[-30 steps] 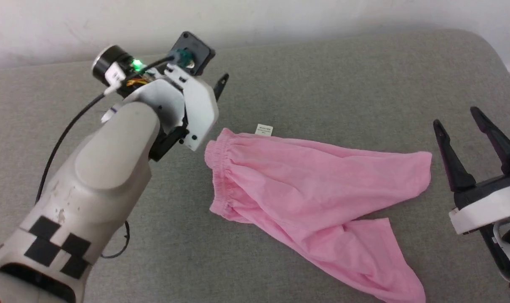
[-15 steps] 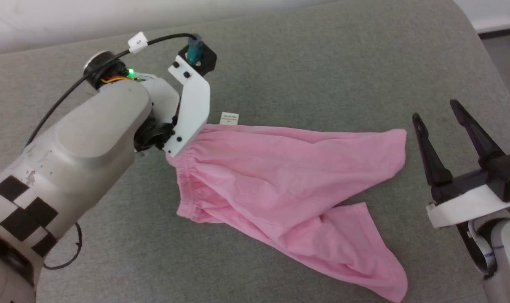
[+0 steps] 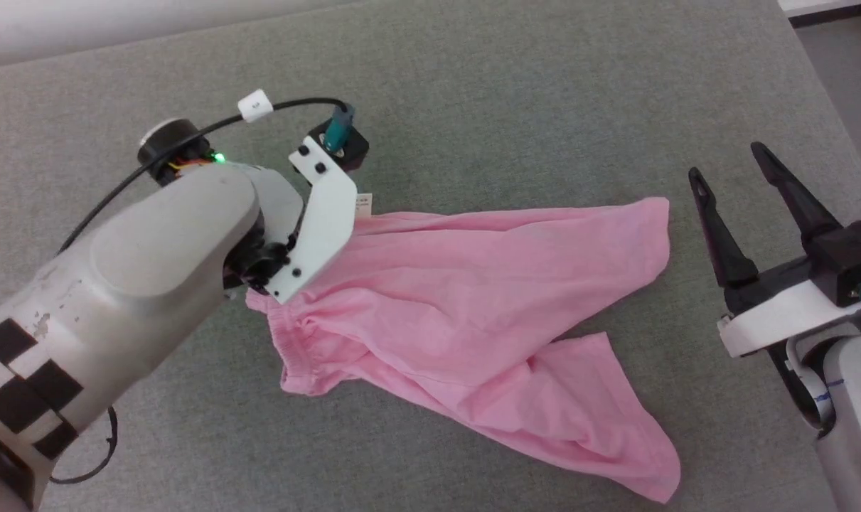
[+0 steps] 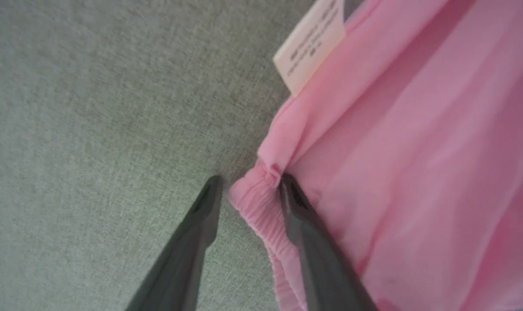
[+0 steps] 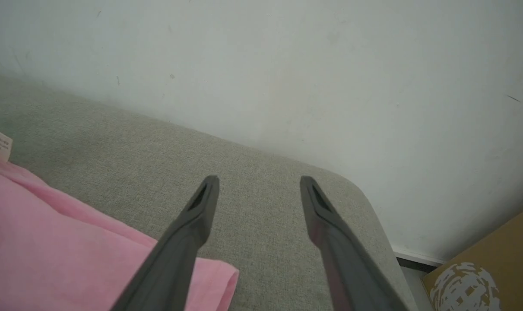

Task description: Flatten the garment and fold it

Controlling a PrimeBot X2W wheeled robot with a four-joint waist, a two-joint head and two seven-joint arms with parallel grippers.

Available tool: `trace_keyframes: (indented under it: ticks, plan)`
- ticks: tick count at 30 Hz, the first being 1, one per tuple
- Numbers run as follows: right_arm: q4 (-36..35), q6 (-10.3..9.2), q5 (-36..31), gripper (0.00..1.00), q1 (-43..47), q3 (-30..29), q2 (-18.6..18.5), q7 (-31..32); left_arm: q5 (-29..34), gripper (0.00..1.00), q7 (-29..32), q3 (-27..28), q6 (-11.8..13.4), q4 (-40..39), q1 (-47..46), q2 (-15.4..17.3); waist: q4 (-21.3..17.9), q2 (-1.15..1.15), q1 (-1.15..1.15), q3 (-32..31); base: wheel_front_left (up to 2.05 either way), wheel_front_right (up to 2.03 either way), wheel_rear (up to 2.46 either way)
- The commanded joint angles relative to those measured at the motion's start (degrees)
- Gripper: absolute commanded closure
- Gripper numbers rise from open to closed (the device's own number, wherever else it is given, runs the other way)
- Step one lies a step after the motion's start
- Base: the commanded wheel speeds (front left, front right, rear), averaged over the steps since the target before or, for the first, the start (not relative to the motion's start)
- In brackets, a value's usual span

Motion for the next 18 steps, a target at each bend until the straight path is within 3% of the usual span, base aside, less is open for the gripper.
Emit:
trace_keyframes:
  ticks: [1, 7, 14, 18]
  plan:
    - [0.3, -0.06, 0.4, 0.0, -1.5, 0.4, -0.6, 0.0, -0.6, 1.0, 0.4, -1.1, -0.4, -0.3, 3.2, 0.3, 0.5, 0.0, 0.0, -0.3, 0.0, 0.0, 0.0]
    - [0.7, -0.06, 4.4, 0.0, -6.4, 5.0, -7.9, 6.9, -1.6, 1.0, -7.2, -1.1, -0.4, 1.1, 0.4, 0.7, 2.3, 0.0, 0.0, -1.9, 0.0, 0.0, 0.0]
    - [-1.8, -0.06, 21.4, 0.0, -16.6, 23.4, -23.0, 30.7, -2.5, 1.0, -13.0, -1.1, -0.4, 3.1, -0.3, -0.4, 4.9, 0.0, 0.0, -2.4, 0.0, 0.0, 0.0]
    - [-0.9, -0.06, 30.3, 0.0, -24.1, 31.4, -26.4, 43.1, -2.6, 1.0, -14.2, -1.1, -0.4, 3.2, -0.5, -1.1, 6.2, 0.0, 0.0, -1.3, 0.0, 0.0, 0.0]
